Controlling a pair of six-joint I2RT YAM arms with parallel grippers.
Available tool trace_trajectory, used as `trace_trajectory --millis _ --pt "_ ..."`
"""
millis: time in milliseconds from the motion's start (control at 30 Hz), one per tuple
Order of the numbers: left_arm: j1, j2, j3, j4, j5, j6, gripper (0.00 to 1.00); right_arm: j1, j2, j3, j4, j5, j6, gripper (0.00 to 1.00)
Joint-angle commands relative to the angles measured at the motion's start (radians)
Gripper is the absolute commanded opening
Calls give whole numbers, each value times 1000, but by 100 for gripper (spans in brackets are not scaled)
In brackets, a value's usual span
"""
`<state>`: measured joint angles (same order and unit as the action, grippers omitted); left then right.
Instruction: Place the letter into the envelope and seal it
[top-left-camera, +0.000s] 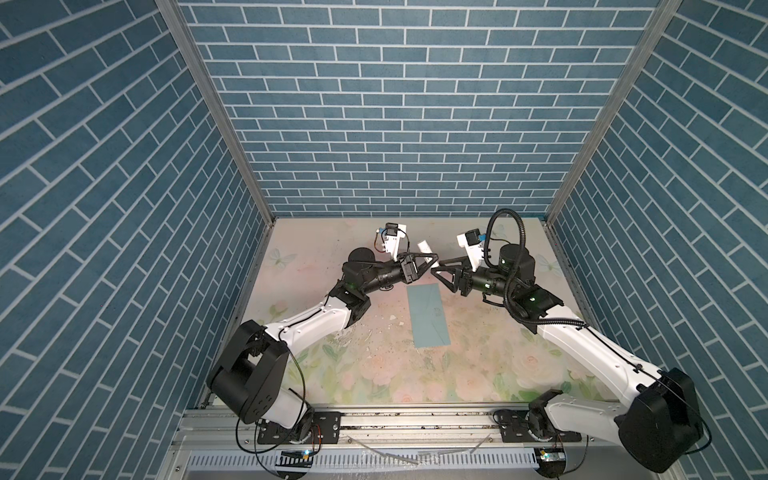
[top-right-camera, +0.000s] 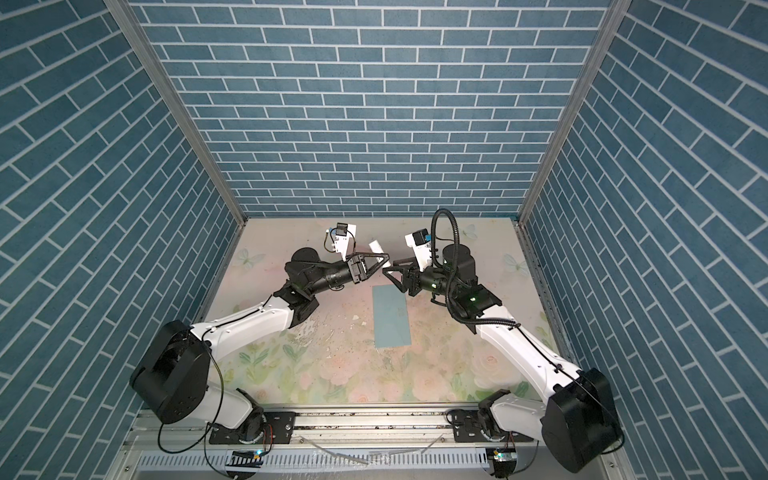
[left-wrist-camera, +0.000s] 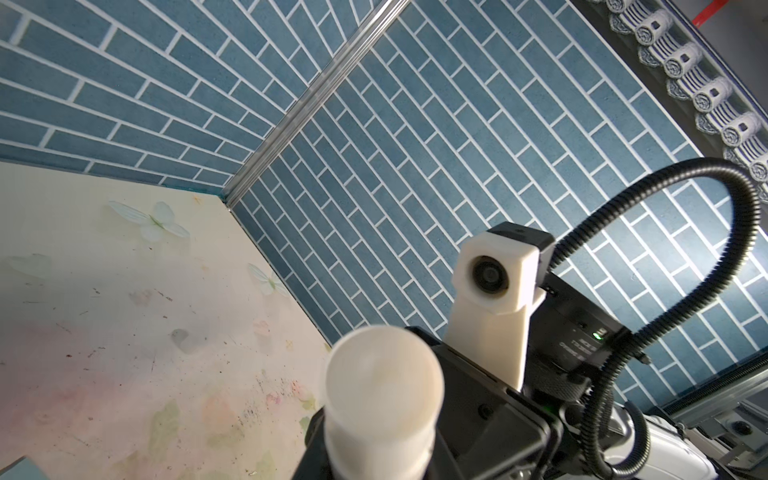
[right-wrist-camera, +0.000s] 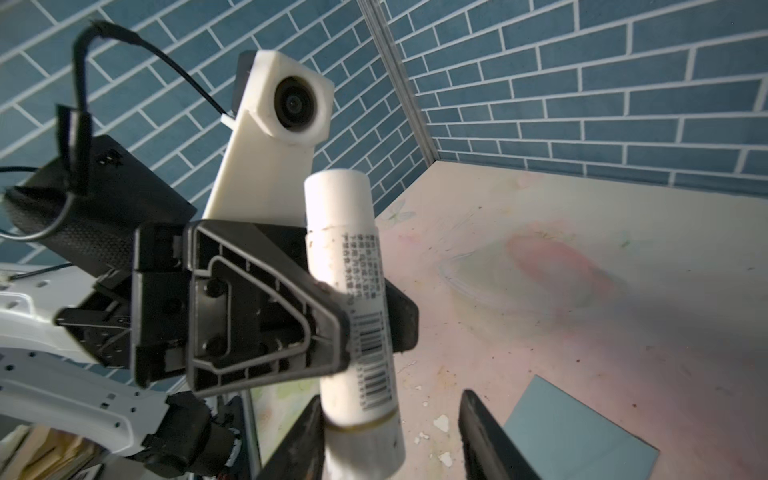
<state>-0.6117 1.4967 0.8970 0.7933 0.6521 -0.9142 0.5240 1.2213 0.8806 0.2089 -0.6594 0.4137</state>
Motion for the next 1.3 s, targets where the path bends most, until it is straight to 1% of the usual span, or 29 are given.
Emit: trace_trajectory --millis 0,133,300,400,467,500,567,633,733,767,833,933,1033,1100,1133,1200,1267 --pt "2 5 10 67 33 -11 0 -14 26 -32 130 -143 100 43" --pt "2 13 11 76 37 -20 0 -16 48 -34 168 -167 122 30" --pt "1 20 12 81 36 -23 0 -18 58 -31 169 -166 131 14" --pt "2 23 11 82 34 -23 0 -18 55 -26 140 -128 123 6" --pt "2 23 12 67 29 -17 0 -18 44 -15 93 -70 97 0" --pt "3 22 13 53 24 -11 0 -16 38 -9 62 -37 84 0" --pt "1 15 15 -1 8 19 0 -11 14 8 -16 79 42 0" --pt "1 4 19 -60 -13 51 0 15 -8 42 -137 215 -31 0" --pt "0 -10 23 -119 -40 87 0 120 -18 105 -284 575 -175 0" --pt "0 -9 23 -126 -44 89 0 168 -6 134 -325 714 -228 0" --pt "0 -6 22 -123 -46 86 0 245 32 188 -378 931 -298 0" --pt "-3 -4 18 -120 -51 84 0 329 111 249 -395 1224 -369 0" --pt "-5 -3 17 -120 -57 83 0 404 205 294 -370 1478 -463 0" --pt "-5 -3 17 -120 -60 84 0 446 265 315 -328 1606 -536 0" --pt "-5 -3 17 -121 -62 84 0 462 294 322 -310 1649 -571 0" --pt "-5 -3 17 -123 -64 85 0 480 333 343 -308 1680 -597 0" --pt "-5 -1 16 -121 -65 86 0 488 341 344 -307 1671 -589 0"
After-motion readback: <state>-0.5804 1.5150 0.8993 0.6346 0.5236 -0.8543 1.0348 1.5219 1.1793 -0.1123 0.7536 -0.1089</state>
